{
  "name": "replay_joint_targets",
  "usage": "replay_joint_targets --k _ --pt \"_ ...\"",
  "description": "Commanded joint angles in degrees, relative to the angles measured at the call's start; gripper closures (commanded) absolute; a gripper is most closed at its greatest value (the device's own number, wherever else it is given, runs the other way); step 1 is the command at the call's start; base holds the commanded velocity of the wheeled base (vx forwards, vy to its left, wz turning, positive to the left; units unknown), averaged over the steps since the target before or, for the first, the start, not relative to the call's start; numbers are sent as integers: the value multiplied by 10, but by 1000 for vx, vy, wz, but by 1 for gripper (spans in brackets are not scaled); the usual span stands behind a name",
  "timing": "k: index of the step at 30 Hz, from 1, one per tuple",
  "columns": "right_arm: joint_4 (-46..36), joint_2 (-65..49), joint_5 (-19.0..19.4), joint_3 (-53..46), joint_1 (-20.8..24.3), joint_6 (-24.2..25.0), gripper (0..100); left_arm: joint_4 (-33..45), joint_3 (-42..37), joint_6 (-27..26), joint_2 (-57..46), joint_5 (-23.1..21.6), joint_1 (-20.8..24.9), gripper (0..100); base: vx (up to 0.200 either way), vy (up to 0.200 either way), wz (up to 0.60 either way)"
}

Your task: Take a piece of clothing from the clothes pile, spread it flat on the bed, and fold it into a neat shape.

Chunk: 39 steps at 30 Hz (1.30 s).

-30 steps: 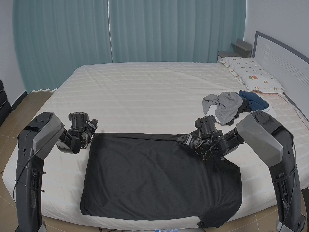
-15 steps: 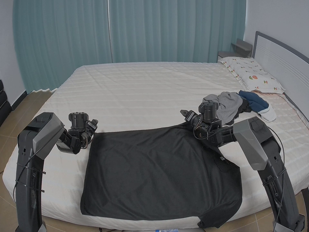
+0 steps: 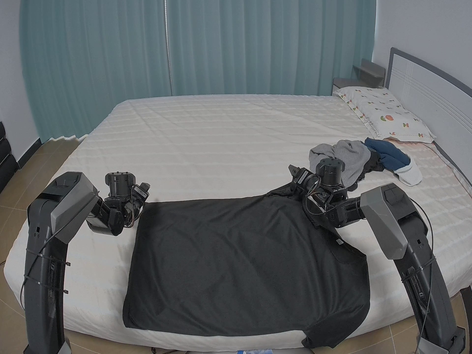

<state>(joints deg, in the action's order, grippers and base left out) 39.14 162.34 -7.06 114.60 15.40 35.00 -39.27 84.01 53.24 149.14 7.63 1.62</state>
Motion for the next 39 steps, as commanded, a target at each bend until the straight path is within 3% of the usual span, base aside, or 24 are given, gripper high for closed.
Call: replay_joint_targets --k 1,6,13,18,25,39 --pt "-34 -41 -15 -10 -1 0 0 0 0 0 1 0 0 0 0 0 0" --pt "-45 -94 -18 -102 -1 -11 0 0 0 -1 1 0 0 0 0 0 0" --pt "-18 -135 -16 -241 0 -80 0 1 0 -1 1 0 0 0 0 0 0" --pt "-6 -166 -10 -295 17 -62 0 1 0 -1 1 0 0 0 0 0 0" --pt "-11 -206 -7 -340 64 18 0 1 0 -1 2 0 0 0 0 0 0" --pt "-6 -136 -11 -337 78 23 0 2 0 -2 2 0 0 0 0 0 0"
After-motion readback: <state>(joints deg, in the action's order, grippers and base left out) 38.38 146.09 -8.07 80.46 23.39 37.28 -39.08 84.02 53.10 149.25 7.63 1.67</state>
